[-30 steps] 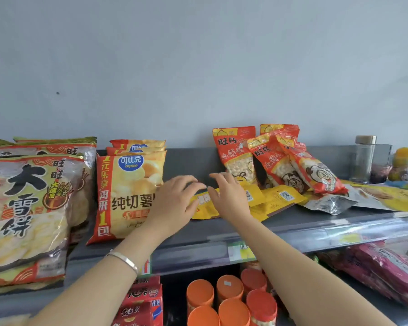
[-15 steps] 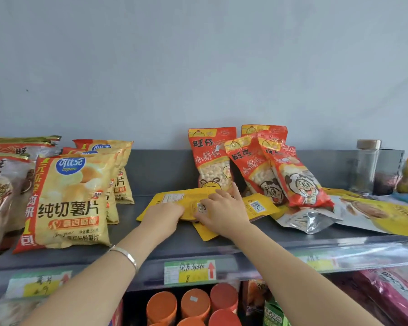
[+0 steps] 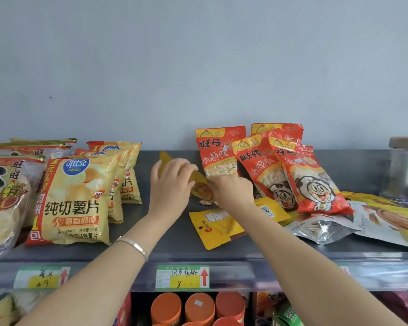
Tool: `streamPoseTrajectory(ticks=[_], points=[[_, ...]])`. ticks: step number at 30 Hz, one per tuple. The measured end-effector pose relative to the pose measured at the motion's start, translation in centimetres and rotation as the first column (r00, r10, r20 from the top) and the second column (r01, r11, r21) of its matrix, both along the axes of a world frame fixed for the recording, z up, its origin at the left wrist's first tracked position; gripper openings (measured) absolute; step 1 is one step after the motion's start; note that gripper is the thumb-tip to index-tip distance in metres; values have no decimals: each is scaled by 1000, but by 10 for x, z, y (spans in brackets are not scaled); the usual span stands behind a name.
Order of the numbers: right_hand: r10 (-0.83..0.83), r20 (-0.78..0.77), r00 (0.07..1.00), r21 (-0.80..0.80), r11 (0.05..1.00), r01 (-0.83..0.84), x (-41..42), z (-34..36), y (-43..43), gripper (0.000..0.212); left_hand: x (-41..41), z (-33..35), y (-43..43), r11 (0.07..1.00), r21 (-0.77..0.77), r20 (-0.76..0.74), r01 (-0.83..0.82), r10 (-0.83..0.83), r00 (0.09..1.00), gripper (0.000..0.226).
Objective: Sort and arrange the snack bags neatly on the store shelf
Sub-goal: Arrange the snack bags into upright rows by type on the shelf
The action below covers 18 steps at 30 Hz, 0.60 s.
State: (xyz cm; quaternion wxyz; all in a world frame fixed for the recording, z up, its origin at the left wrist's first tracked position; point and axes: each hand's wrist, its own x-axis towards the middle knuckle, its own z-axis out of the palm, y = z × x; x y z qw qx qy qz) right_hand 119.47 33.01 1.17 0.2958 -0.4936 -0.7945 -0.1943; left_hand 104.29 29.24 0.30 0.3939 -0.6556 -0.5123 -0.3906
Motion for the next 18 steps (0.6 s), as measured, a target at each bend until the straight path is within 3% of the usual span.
streamPoseTrajectory(ticks=[2, 4, 7, 9, 13, 16, 18], points=[[-37, -213, 976, -68, 997, 23, 15, 2, 7, 23, 5, 2, 2, 997, 66, 34, 35, -37, 999, 33], [-43, -452, 891, -145, 989, -25, 33, -5, 11, 31, 10, 0, 6, 995, 43, 28, 89, -90, 996, 34], [-35, -751, 659, -188, 969, -162, 50, -16, 9, 39, 19, -7, 14, 931, -287, 111, 225, -201, 973, 32], [-42, -821, 569, -179, 966, -186, 54, -16, 7, 42, 24, -13, 23, 838, -514, 142, 185, -129, 981, 36], [-42, -844, 534, -189, 956, -223, 53, -15, 9, 40, 19, -25, 49, 571, -815, 198, 99, 113, 974, 54], [-65, -844, 532, -210, 953, -217, 53, -17, 13, 38, 13, -29, 64, 390, -911, 227, 131, 210, 951, 68], [-63, -846, 530, -203, 956, -211, 53, -18, 15, 38, 15, -29, 72, 378, -912, 260, 161, 227, 939, 69]])
